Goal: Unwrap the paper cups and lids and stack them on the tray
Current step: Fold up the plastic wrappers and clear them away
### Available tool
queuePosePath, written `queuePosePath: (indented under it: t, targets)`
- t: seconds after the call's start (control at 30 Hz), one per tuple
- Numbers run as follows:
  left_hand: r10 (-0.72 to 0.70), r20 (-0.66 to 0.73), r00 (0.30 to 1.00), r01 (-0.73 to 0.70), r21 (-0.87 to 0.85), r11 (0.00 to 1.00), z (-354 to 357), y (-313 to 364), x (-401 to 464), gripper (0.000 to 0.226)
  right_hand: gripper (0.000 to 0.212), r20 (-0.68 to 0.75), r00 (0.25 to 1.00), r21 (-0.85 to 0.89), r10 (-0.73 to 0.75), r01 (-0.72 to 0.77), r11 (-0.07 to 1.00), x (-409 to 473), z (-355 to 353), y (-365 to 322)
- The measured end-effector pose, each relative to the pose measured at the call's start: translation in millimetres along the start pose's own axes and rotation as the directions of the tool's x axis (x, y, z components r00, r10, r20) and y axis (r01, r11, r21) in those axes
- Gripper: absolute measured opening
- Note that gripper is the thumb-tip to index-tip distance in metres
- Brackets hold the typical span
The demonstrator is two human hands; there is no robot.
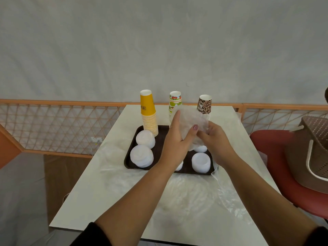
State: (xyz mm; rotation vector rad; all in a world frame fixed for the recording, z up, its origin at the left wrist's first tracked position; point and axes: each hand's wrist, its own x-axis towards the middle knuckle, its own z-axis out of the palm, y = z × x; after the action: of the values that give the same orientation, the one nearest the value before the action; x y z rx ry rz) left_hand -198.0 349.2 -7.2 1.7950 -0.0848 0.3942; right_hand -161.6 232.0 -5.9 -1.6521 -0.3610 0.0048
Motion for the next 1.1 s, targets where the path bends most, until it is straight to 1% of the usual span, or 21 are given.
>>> queuePosePath:
  t: [0.03,0.1,0.17,0.23,0.27,0.33,0.37,0.43,0.5,0.53,0.57,0.6,0.63,0.67,0.7,0.8,0.9,0.93,1.0,1.03,1.1]
  targets:
    - [-0.023,0.013,1.000,0.024,-0.055,0.998,-0.7,-0.9,3.0,0.065,0.026,0.035,0.999,0.011,-0.002,0.001,1.000,-0.6,-0.6,-0.6]
    - [-0.096,0.026,0.995,0.099,-0.136,0.986,-2.2,-1.7,7.7,0.051,0.026,0.099,0.995,0.058,-0.001,-0.005,0.998,-2.1,-1.1,-2.2]
    - [-0.184,0.057,0.981,0.192,-0.213,0.958,-4.2,-0.1,9.2,0.039,0.026,0.163,0.987,0.141,0.010,-0.033,0.989,-5.0,-1.6,-5.5]
    - [-0.247,0.132,0.960,0.277,-0.307,0.911,-5.2,0.4,7.0,0.033,0.027,0.246,0.969,0.191,0.028,-0.077,0.979,-6.4,-4.3,-8.2]
    - [-0.263,0.161,0.951,0.304,-0.343,0.889,-5.3,-0.6,6.3,0.032,0.027,0.284,0.958,0.188,0.036,-0.092,0.978,-5.8,-6.4,-8.8]
    - [-0.284,0.180,0.942,0.333,-0.382,0.862,-6.3,-2.8,4.9,0.030,0.025,0.314,0.948,0.178,0.050,-0.111,0.978,-4.7,-9.3,-8.1]
    - [-0.300,0.174,0.938,0.345,-0.403,0.848,-6.8,-3.9,4.9,0.029,0.025,0.286,0.957,0.170,0.048,-0.101,0.980,-4.6,-8.9,-7.7]
    - [-0.332,0.160,0.930,0.368,-0.451,0.813,-8.9,-5.3,7.2,0.024,0.029,0.115,0.993,0.093,0.005,-0.016,0.996,-3.7,-6.8,-2.9]
    - [-0.352,0.161,0.922,0.386,-0.471,0.793,-11.7,-5.3,10.3,0.020,0.043,-0.086,0.996,-0.068,-0.037,0.031,0.997,-2.7,-4.6,0.6]
    - [-0.354,0.177,0.918,0.395,-0.471,0.789,-12.9,-4.6,11.5,0.019,0.053,-0.126,0.992,-0.076,-0.021,0.012,0.997,-2.1,-5.3,1.9]
    - [-0.349,0.201,0.915,0.403,-0.473,0.784,-13.9,-3.0,12.2,0.019,0.060,-0.115,0.992,0.011,0.044,-0.043,0.999,-2.3,-6.4,1.4]
    - [-0.338,0.228,0.913,0.407,-0.473,0.781,-14.7,-1.9,12.8,0.021,0.061,-0.058,0.991,0.143,0.122,-0.113,0.983,-2.3,-8.4,1.7]
    - [-0.329,0.249,0.911,0.411,-0.470,0.781,-15.6,-0.6,13.1,0.024,0.056,0.015,0.983,0.250,0.182,-0.180,0.951,-2.1,-10.8,3.1]
    - [-0.319,0.259,0.912,0.408,-0.468,0.784,-16.1,-0.1,14.0,0.026,0.051,0.069,0.978,0.320,0.196,-0.208,0.924,-1.6,-12.9,4.6]
    - [-0.315,0.257,0.914,0.403,-0.472,0.784,-16.2,0.4,14.8,0.028,0.047,0.101,0.979,0.362,0.175,-0.201,0.910,-1.9,-14.2,5.1]
    - [-0.314,0.222,0.923,0.384,-0.512,0.768,-13.1,1.1,16.5,0.034,0.042,0.112,0.992,0.434,0.058,-0.102,0.895,-0.3,-13.9,6.8]
    - [-0.309,0.201,0.930,0.367,-0.569,0.736,-8.6,5.3,17.9,0.032,0.041,0.089,0.996,0.463,-0.001,-0.041,0.885,0.3,-13.9,4.7]
    - [-0.307,0.187,0.933,0.357,-0.586,0.728,-8.0,6.8,19.1,0.033,0.038,0.086,0.996,0.471,-0.009,-0.033,0.881,-0.6,-14.4,3.7]
    - [-0.293,0.158,0.943,0.327,-0.609,0.723,-7.2,7.6,22.2,0.030,0.028,0.107,0.994,0.494,-0.011,-0.044,0.868,-3.3,-17.2,1.0]
    - [-0.285,0.150,0.947,0.316,-0.606,0.730,-7.0,6.6,23.6,0.027,0.025,0.132,0.991,0.512,0.005,-0.072,0.856,-4.5,-20.1,-0.2]
    - [-0.274,0.169,0.947,0.320,-0.583,0.747,-5.5,6.7,24.2,0.024,0.027,0.198,0.977,0.571,0.072,-0.175,0.802,-6.8,-28.9,-2.7]
